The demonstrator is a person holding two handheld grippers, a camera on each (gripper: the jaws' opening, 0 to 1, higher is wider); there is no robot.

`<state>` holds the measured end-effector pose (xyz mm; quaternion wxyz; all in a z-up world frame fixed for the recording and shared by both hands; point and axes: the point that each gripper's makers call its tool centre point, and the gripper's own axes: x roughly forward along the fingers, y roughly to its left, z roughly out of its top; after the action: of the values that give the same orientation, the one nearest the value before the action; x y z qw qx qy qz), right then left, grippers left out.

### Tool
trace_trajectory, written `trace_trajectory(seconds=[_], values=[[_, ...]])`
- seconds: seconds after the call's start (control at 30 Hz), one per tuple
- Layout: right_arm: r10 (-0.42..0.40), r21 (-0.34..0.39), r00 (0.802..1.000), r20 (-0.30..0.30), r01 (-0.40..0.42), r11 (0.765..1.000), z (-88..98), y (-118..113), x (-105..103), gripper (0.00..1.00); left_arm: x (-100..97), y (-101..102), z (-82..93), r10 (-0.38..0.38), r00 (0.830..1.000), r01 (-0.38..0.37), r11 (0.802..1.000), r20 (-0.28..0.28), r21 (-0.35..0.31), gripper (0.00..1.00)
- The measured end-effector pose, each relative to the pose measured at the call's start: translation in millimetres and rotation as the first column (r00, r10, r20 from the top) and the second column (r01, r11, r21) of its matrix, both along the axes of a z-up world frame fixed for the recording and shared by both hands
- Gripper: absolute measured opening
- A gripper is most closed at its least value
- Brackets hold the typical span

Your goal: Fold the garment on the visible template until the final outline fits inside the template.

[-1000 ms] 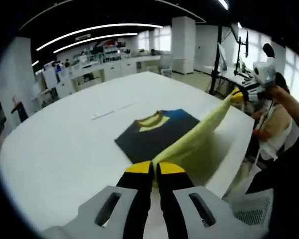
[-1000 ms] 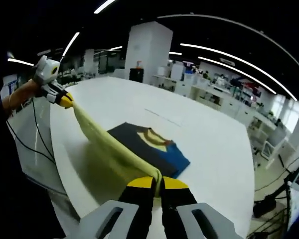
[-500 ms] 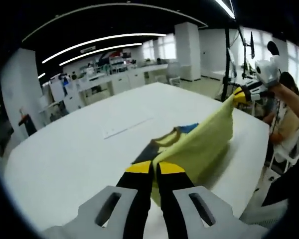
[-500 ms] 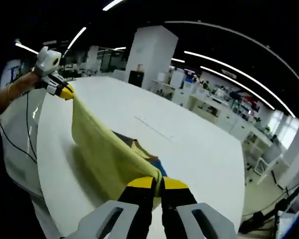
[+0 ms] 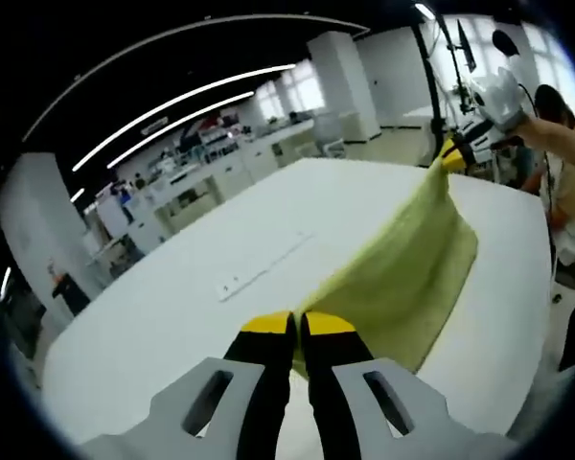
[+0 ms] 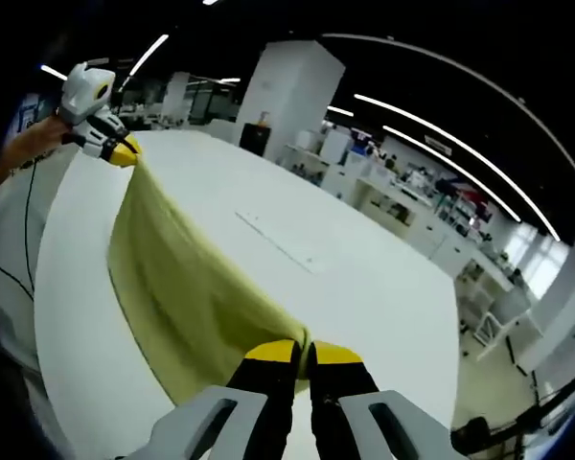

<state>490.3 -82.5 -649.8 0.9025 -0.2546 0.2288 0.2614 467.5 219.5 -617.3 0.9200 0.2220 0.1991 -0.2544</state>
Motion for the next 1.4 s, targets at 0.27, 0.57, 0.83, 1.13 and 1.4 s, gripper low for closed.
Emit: trace_trajectory(seconds=[0.27, 0.57, 0.83, 1.13, 1.4], values=[[-0.041, 0.014, 0.999, -0.016, 0.042, 0.999, -23.0, 0, 31, 0.0, 34.1, 5, -26.9, 0.013, 0.999, -0.015, 0.998, -0.041, -0.055, 0.01], [-0.142, 0.03, 0.986, -0.082, 0.145, 0.989, -66.2, 3, 65, 0.0, 72.8, 8, -67.3, 0.023, 0.995, -0.022, 1.0, -0.096, 0.008, 0.01], [-0.16, -0.032, 0.975, -0.155, 0.156, 0.987, -112.8, 3, 81, 0.0, 93.4, 9, -113.3, 0.036, 0.986, -0.027, 0.998, -0.161, 0.06, 0.01], [-0.176, -0.03, 0.96, -0.22, 0.173, 0.984, -140.5, 2, 89, 0.02, 108.6, 15, -154.3, 0.074, 0.971, -0.051, 0.993, -0.228, 0.106, 0.01], [-0.172, 0.019, 0.951, -0.258, 0.183, 0.983, -148.0, 0, 93, 0.06, 107.4, 20, -165.2, 0.094, 0.96, -0.076, 0.994, -0.262, 0.077, 0.03]])
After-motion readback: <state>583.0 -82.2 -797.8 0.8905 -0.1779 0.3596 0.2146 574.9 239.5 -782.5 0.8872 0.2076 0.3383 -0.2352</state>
